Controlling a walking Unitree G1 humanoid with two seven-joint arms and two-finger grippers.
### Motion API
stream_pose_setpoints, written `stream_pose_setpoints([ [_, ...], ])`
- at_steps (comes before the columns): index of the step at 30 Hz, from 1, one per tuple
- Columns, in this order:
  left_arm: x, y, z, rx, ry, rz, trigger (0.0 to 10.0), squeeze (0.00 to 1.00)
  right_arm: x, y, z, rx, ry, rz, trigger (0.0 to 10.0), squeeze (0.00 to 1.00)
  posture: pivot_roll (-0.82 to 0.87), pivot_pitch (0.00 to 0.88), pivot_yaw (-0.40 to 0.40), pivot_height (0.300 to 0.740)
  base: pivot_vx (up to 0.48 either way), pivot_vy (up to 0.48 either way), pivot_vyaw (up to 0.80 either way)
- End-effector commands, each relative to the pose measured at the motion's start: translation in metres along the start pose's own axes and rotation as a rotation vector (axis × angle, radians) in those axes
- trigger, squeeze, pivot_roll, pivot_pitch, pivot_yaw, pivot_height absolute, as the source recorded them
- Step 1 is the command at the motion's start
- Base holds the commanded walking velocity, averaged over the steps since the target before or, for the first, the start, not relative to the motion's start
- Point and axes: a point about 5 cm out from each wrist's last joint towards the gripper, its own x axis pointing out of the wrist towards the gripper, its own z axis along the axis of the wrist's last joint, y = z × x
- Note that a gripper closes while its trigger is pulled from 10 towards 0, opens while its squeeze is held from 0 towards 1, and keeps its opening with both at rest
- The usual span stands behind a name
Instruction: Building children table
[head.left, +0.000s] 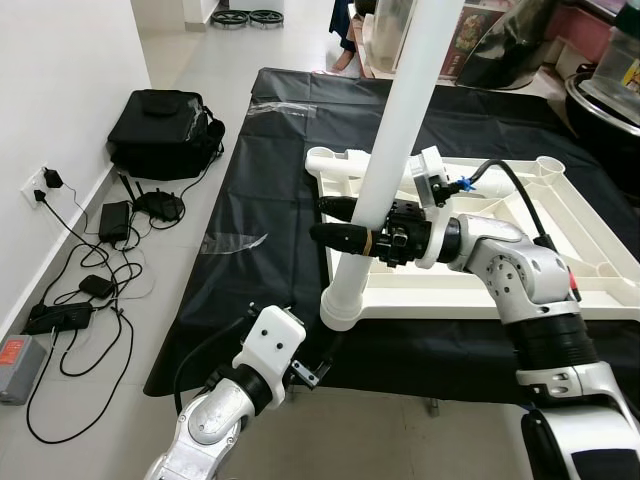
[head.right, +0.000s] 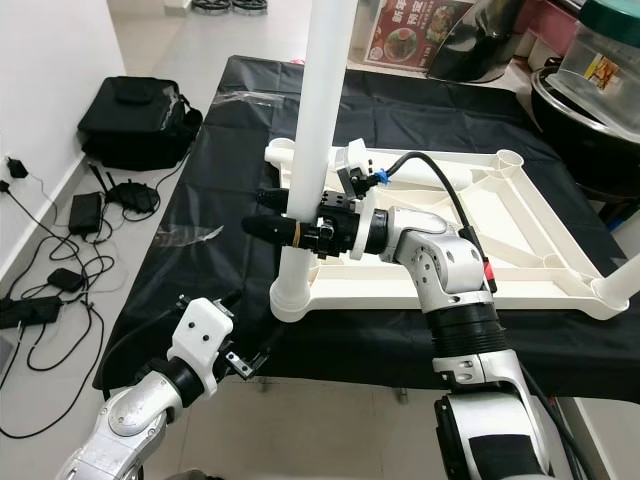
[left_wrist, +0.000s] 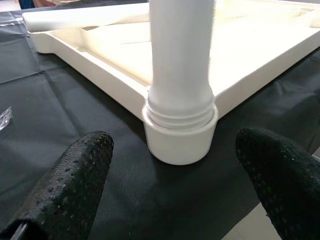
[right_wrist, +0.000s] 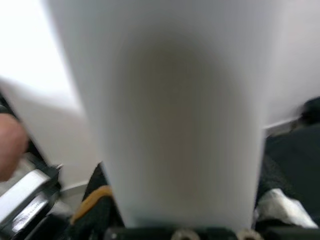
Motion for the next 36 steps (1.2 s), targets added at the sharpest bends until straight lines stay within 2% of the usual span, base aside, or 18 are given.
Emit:
stream_pose_setpoints([
  [1,-0.001,-0.002,-0.004,-0.006,0.022,-0.006,10.0,0.00,0.002,-0.007,0.003,-0.019,-0.008,-0.084,0.0,0.00,0.14,0.096,-0.097,0.740,0.000,0.000,0.00],
  [6,-0.001,-0.002,-0.004,-0.006,0.021,-0.006,10.0,0.00,0.000,-0.027,0.007,-0.069,-0.023,-0.341,0.0,0.00,0.14,0.097,-0.093,0.740,0.000,0.000,0.00],
  [8,-0.001,-0.002,-0.004,-0.006,0.021,-0.006,10.0,0.00,0.000,-0.027,0.007,-0.069,-0.023,-0.341,0.0,0.00,0.14,0.097,-0.093,0.740,0.000,0.000,0.00],
  [10,-0.001,-0.002,-0.004,-0.005,0.021,-0.007,10.0,0.00,-0.011,-0.050,0.001,-0.043,-0.010,-0.788,0.0,0.00,0.14,0.097,-0.090,0.740,0.000,0.000,0.00],
  [11,-0.001,-0.002,-0.004,-0.005,0.021,-0.007,10.0,0.00,-0.011,-0.050,0.001,-0.043,-0.010,-0.788,0.0,0.00,0.14,0.097,-0.090,0.740,0.000,0.000,0.00],
  [12,-0.001,-0.002,-0.004,-0.004,0.021,-0.007,10.0,0.00,-0.024,-0.060,-0.005,-0.024,0.012,-1.065,0.0,0.00,0.14,0.099,-0.092,0.740,0.000,0.000,0.00],
  [18,-0.001,-0.001,-0.004,-0.003,0.021,-0.007,10.0,0.00,-0.045,-0.064,-0.014,0.000,0.041,-1.394,0.0,0.00,0.14,0.098,-0.092,0.740,0.000,0.000,0.00],
  [19,-0.001,-0.002,-0.004,0.003,0.020,-0.008,10.0,0.00,-0.050,-0.047,-0.026,0.051,0.025,-1.623,0.0,0.00,0.14,0.095,-0.094,0.740,0.000,0.000,0.00],
  [22,-0.001,-0.003,-0.004,0.005,0.021,-0.007,10.0,0.00,-0.040,-0.037,-0.031,0.088,0.013,-1.649,0.0,0.00,0.15,0.088,-0.097,0.740,0.000,0.000,0.00],
  [23,-0.001,-0.003,-0.004,0.004,0.022,-0.007,10.0,0.00,-0.031,-0.036,-0.032,0.115,0.009,-1.597,2.1,0.00,0.15,0.087,-0.098,0.740,0.000,0.000,0.00],
  [24,-0.001,-0.004,-0.005,0.003,0.022,-0.007,10.0,0.00,-0.018,-0.036,-0.032,0.163,-0.015,-1.510,9.6,0.00,0.14,0.085,-0.097,0.740,0.000,0.000,0.00],
  [26,-0.001,-0.004,-0.005,0.002,0.023,-0.007,10.0,0.00,-0.009,-0.036,-0.032,0.194,-0.034,-1.453,10.0,0.00,0.14,0.085,-0.097,0.740,0.000,0.000,0.00],
  [27,-0.001,-0.004,-0.005,0.002,0.023,-0.009,10.0,0.00,0.010,-0.035,-0.029,0.220,-0.060,-1.286,10.0,0.00,0.14,0.081,-0.099,0.740,0.000,0.000,0.00],
  [30,-0.001,-0.004,-0.005,-0.001,0.024,-0.009,10.0,0.00,0.019,-0.035,-0.025,0.191,-0.066,-1.195,10.0,0.00,0.14,0.077,-0.100,0.740,0.000,0.000,0.00],
  [31,-0.001,-0.005,-0.005,-0.001,0.024,-0.011,10.0,0.00,0.026,-0.034,-0.020,0.161,-0.070,-1.122,10.0,0.26,0.14,0.074,-0.100,0.740,0.000,0.000,0.00],
  [32,0.000,-0.005,-0.005,-0.002,0.024,-0.012,10.0,0.00,0.029,-0.035,-0.016,0.138,-0.073,-1.085,10.0,1.00,0.14,0.074,-0.101,0.740,0.000,0.000,0.00],
  [33,0.000,-0.005,-0.005,-0.002,0.024,-0.012,10.0,0.00,0.029,-0.035,-0.016,0.138,-0.073,-1.085,10.0,1.00,0.14,0.074,-0.101,0.740,0.000,0.000,0.00],
  [36,0.000,-0.005,-0.006,-0.004,0.025,-0.011,10.0,0.00,0.031,-0.032,-0.004,0.142,-0.085,-0.783,10.0,1.00,0.14,0.062,-0.100,0.740,0.000,0.000,0.00],
])
